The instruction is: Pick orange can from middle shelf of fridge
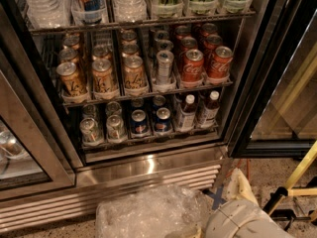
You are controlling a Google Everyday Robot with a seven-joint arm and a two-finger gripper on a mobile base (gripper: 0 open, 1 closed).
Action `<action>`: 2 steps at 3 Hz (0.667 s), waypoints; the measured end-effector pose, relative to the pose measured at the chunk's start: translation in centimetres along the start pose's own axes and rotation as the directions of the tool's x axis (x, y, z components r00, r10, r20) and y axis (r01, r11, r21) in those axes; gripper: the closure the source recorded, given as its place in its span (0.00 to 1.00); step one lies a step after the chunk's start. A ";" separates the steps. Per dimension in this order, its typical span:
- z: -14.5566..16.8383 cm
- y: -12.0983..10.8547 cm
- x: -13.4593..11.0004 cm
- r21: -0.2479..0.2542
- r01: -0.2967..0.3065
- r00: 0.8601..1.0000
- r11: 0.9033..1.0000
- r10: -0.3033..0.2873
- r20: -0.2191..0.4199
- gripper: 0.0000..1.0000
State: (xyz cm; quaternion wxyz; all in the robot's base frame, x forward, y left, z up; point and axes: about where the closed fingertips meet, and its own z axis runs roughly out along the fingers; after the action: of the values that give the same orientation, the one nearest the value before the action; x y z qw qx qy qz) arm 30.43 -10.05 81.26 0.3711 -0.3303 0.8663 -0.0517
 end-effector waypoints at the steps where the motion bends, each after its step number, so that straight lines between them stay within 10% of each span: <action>1: 0.0 0.0 0.0 0.000 0.000 1.000 1.000 0.000 0.000 0.00; 2: 0.0 0.0 0.0 0.000 0.000 1.000 1.000 0.000 0.000 0.00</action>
Offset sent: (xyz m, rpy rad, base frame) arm -0.0394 -0.0321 -0.0212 -0.0720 0.0258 -0.0318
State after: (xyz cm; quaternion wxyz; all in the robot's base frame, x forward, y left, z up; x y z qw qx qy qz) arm 30.43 -10.05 81.26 0.3711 -0.3303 0.8663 -0.0517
